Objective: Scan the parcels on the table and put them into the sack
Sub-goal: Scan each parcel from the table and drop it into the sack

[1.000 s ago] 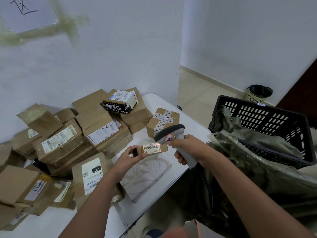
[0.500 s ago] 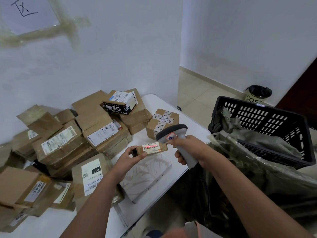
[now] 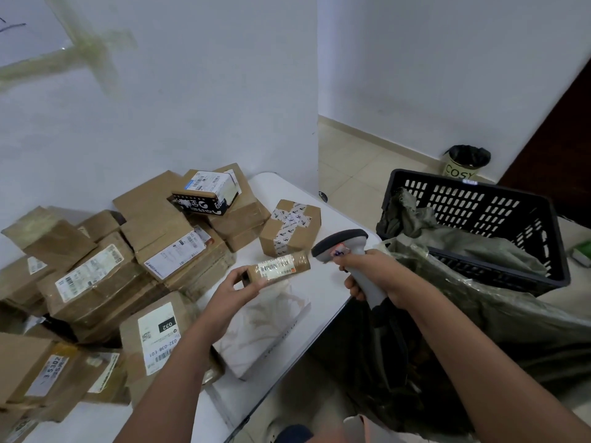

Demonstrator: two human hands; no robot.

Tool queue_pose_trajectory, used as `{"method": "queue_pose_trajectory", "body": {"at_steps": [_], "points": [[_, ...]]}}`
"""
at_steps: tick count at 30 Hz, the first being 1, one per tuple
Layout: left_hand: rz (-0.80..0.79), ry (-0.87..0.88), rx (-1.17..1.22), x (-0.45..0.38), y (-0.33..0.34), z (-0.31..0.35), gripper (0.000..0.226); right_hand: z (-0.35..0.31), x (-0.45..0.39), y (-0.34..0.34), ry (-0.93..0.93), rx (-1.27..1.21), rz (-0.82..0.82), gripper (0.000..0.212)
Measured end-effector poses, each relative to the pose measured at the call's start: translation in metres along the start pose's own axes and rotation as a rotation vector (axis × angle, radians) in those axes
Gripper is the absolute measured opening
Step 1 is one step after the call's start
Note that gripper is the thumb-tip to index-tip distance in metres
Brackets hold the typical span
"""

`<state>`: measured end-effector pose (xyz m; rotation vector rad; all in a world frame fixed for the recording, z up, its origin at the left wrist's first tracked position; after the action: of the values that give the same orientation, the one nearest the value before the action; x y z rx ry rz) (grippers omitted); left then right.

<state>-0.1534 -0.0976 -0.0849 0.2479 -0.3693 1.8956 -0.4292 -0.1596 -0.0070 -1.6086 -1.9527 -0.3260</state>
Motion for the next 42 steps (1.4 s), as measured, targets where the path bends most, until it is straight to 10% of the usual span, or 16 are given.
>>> {"method": "queue_pose_trajectory", "body": {"at_steps": [10,21,31,42], "points": [[-0.498,-0.348,0.004,0.040,0.160,-0.010,0.050,0.139,-0.006,-0.155,0.350,0.033,0.182,0.031],[-0.315,-0.986,-0.034,0.088,0.304,-0.143,0.050,0.258,0.026,-0.248,0.519,-0.229,0.372,0.033],[-0.173,-0.930,0.041,0.084,0.383,-0.150,0.063,0.271,0.030,-0.289,0.497,-0.273,0.354,0.035],[-0.004,-0.800,0.012,0.087,0.274,-0.139,0.026,0.208,0.003,-0.228,0.371,-0.114,0.050,0.036]]}}
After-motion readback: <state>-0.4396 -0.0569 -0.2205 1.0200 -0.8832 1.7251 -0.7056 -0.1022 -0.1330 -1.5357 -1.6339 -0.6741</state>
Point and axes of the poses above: each hand's wrist, its own x-axis away from the middle knuckle, its own y-axis out of the palm, z = x × y, the point moved 5 cm from there along -x, towards the middle knuckle, and after that the axes turned 10 degrees about z, right-handed, at the moved point
